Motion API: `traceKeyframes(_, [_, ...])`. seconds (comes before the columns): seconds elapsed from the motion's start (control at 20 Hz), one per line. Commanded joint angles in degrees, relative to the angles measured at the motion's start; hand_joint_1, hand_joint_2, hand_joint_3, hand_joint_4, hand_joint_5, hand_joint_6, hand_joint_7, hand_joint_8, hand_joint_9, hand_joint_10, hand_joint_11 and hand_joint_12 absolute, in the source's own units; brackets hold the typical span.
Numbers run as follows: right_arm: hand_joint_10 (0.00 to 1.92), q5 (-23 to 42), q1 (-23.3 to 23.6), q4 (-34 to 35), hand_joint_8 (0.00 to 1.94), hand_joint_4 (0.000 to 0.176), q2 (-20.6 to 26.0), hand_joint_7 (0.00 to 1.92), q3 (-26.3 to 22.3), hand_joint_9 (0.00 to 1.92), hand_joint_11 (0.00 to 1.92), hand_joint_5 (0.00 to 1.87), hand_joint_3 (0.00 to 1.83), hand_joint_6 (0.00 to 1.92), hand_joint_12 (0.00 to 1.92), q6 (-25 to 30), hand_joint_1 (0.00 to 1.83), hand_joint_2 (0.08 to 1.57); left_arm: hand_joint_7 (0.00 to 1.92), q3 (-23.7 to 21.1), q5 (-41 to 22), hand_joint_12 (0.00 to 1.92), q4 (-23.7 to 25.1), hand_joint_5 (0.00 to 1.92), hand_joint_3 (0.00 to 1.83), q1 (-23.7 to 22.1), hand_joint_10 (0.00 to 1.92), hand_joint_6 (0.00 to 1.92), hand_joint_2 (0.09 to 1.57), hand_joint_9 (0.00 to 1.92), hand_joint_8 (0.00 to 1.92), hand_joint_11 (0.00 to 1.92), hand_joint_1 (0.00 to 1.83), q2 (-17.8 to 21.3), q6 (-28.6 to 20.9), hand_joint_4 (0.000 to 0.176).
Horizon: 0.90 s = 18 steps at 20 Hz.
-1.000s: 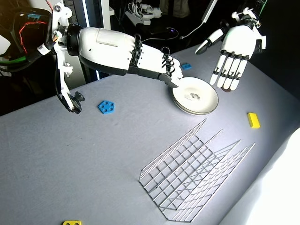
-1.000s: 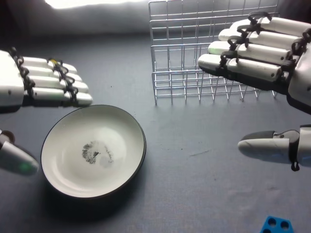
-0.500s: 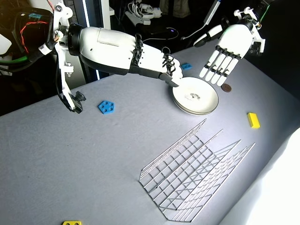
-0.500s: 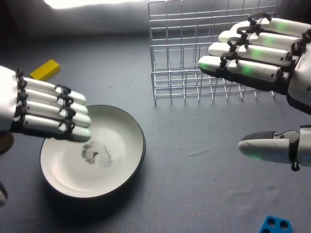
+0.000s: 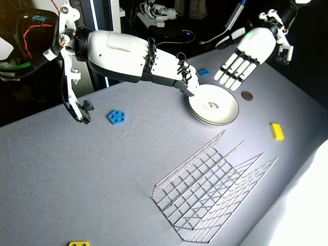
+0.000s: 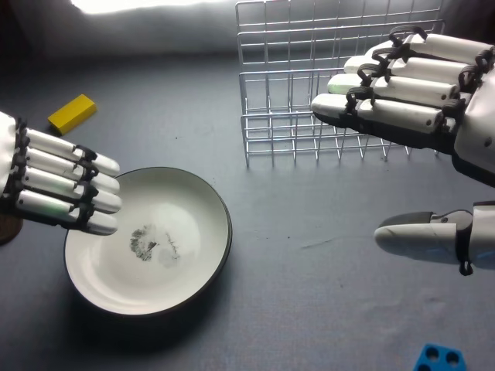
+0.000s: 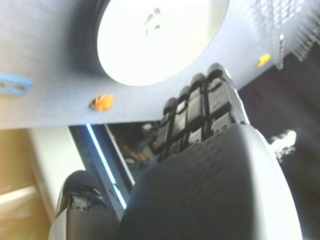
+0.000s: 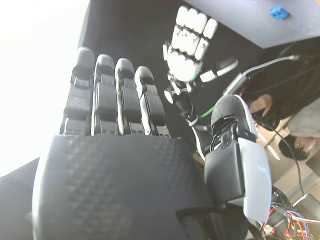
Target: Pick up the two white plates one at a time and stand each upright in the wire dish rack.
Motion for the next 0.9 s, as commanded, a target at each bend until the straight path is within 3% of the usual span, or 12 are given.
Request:
traceKeyframes(0.0, [0.00, 8.38, 0.86, 0.36, 0.00, 0.000, -0.30, 0.13, 0.26, 0.12, 0.00, 0.10, 0.00, 0.00, 0.39, 0.76, 0.01, 1.21, 0.00, 0.72, -2.51, 0.00, -4.12, 0.00, 0.01, 0.36, 0.00, 0.00, 1.00, 0.00, 0.00, 0.00, 0.00, -0.31, 0.22, 0.000])
traceKeyframes(0.25, [0.00, 15.24, -0.42, -8.33, 0.00, 0.000, -3.94, 0.15, 6.61, 0.15, 0.00, 0.14, 0.00, 0.00, 0.50, 12.26, 0.07, 1.20, 0.00, 1.99, -2.50, 0.00, -4.16, 0.01, 0.00, 4.42, 0.00, 0.00, 1.00, 0.00, 0.00, 0.00, 0.00, -1.55, 1.94, 0.000])
traceKeyframes(0.45, [0.01, 21.07, -1.22, -10.75, 0.00, 0.000, -7.17, 0.18, 9.01, 0.17, 0.00, 0.15, 0.00, 0.00, 0.58, 12.88, 0.09, 1.20, 0.00, 1.91, -1.93, 0.00, -4.58, 0.00, 0.00, 6.70, 0.00, 0.00, 1.00, 0.00, 0.00, 0.00, 0.00, -2.19, 2.99, 0.000])
traceKeyframes(0.85, [0.00, 23.34, -1.62, -13.14, 0.00, 0.000, -8.72, 0.17, 9.54, 0.17, 0.00, 0.15, 0.00, 0.00, 0.57, 12.09, 0.07, 1.21, 0.00, 1.69, 1.34, 0.00, -4.99, 0.00, 0.00, 8.09, 0.00, 0.00, 0.99, 0.00, 0.00, 0.00, 0.00, -4.06, 3.00, 0.000])
